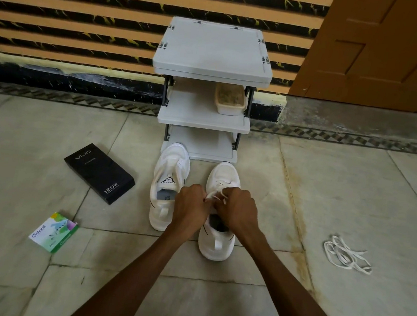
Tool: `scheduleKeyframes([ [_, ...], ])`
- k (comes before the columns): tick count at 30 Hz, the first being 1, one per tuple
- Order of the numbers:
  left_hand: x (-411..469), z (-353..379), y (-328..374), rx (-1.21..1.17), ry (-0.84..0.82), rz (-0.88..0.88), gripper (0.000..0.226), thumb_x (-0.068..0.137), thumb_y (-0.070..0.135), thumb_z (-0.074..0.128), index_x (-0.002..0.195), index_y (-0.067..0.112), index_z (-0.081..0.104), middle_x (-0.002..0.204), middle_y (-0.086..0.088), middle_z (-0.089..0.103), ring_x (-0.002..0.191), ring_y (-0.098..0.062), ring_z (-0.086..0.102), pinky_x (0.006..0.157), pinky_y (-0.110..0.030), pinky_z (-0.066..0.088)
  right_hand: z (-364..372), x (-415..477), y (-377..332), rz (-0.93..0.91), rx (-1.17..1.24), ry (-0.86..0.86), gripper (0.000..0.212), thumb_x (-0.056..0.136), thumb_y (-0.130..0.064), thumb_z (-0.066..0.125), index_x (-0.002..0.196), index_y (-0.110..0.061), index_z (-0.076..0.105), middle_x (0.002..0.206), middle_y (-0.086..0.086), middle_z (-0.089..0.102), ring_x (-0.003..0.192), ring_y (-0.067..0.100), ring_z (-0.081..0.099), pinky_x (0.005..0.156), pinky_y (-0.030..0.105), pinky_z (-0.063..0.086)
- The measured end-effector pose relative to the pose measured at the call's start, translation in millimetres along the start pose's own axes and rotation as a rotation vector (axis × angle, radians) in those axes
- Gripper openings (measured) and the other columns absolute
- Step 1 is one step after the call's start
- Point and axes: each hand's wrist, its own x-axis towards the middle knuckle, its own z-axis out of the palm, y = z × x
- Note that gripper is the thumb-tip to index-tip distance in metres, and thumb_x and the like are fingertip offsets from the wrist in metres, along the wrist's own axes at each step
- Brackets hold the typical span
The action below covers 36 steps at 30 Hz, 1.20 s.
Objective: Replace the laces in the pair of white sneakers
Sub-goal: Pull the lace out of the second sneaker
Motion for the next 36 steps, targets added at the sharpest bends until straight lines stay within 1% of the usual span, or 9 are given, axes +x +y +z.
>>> scheduleKeyframes([
  [4,1.1,-3.7,0.1,-0.021,-0.013,0.007,0.026,0.092,0.027,0.061,0.090,0.002,0.068,0.090,-0.012,0.070,0.090,-0.026,0.063,0.074,-0.034,0.046,8.3,1.5,7.6,0.029,0.348,0.154,0.036,0.085,-0.021,0.066,0.054,-0.016,0.050,0.050,-0.002,0.048,0.046,0.011,0.042,0.048,0.023,0.035],
  [7,0.6,-2.4,2.0,-0.003,0.002,0.019,0.018,0.090,0.019,0.060,0.093,0.004,0.068,0.094,-0.011,0.069,0.094,-0.027,0.063,0.071,-0.033,0.045,12.0,-8.3,13.5,0.126,0.705,0.168,0.022,0.086,-0.019,0.065,0.069,-0.007,0.070,0.065,0.010,0.066,0.065,0.026,0.061,0.061,0.036,0.053],
  [10,-1.0,0.7,2.6,0.028,0.049,0.039,0.019,0.092,0.021,0.059,0.107,0.010,0.066,0.103,-0.008,0.069,0.098,-0.025,0.063,0.068,-0.025,0.037,10.4,-11.3,17.1,0.089,0.802,0.094,0.017,0.091,-0.015,0.061,0.082,-0.011,0.075,0.079,0.006,0.073,0.077,0.018,0.066,0.072,0.033,0.055],
  [15,-4.4,6.5,-1.5,0.010,0.085,0.067,0.016,0.089,0.020,0.060,0.104,0.015,0.066,0.098,-0.005,0.071,0.093,-0.025,0.064,0.067,-0.027,0.037,-6.9,7.9,24.7,0.281,0.760,0.046,0.020,0.092,-0.022,0.055,0.098,-0.010,0.070,0.093,0.008,0.071,0.090,0.029,0.066,0.071,0.038,0.056],
  [19,-6.8,10.1,-2.7,0.001,0.103,0.075,0.019,0.090,0.017,0.058,0.109,0.018,0.057,0.100,-0.005,0.069,0.096,-0.027,0.063,0.069,-0.027,0.034,-20.2,20.7,41.3,0.169,0.070,-0.050,0.043,0.102,-0.024,0.038,0.143,-0.009,0.038,0.131,0.021,0.052,0.119,0.039,0.050,0.097,0.041,0.041],
  [24,-10.4,11.8,2.0,0.051,0.094,0.161,0.039,0.090,0.009,0.058,0.123,0.028,0.050,0.123,0.000,0.052,0.095,-0.022,0.062,0.069,-0.028,0.042,-32.0,10.9,56.3,0.183,-0.012,0.075,0.025,0.098,-0.027,0.051,0.105,-0.019,0.073,0.107,0.012,0.069,0.091,0.030,0.066,0.069,0.030,0.046],
  [28,-9.4,16.2,3.3,0.113,0.058,0.290,0.048,0.079,-0.003,0.062,0.117,0.026,0.060,0.143,-0.001,0.030,0.101,-0.024,0.057,0.077,-0.037,0.053,-39.9,-1.3,49.4,0.208,0.078,0.290,0.008,0.082,-0.028,0.073,0.076,-0.023,0.072,0.091,0.001,0.069,0.075,0.017,0.065,0.060,0.024,0.040],
  [32,0.4,18.6,2.2,0.175,0.012,0.324,0.041,0.082,0.004,0.065,0.117,0.025,0.062,0.147,-0.003,0.029,0.113,-0.025,0.052,0.085,-0.032,0.051,-36.0,-10.8,30.9,0.081,0.089,-0.002,0.017,0.077,-0.038,0.078,0.074,-0.023,0.073,0.079,-0.003,0.073,0.072,0.013,0.067,0.063,0.025,0.053],
  [36,11.4,17.9,0.3,0.173,-0.003,0.359,0.021,0.090,0.022,0.063,0.111,0.028,0.063,0.143,-0.002,0.033,0.111,-0.024,0.054,0.081,-0.030,0.050,-12.9,-20.8,29.9,0.034,0.000,0.049,0.019,0.088,-0.034,0.067,0.078,-0.018,0.070,0.069,-0.003,0.067,0.065,0.014,0.064,0.056,0.016,0.043],
])
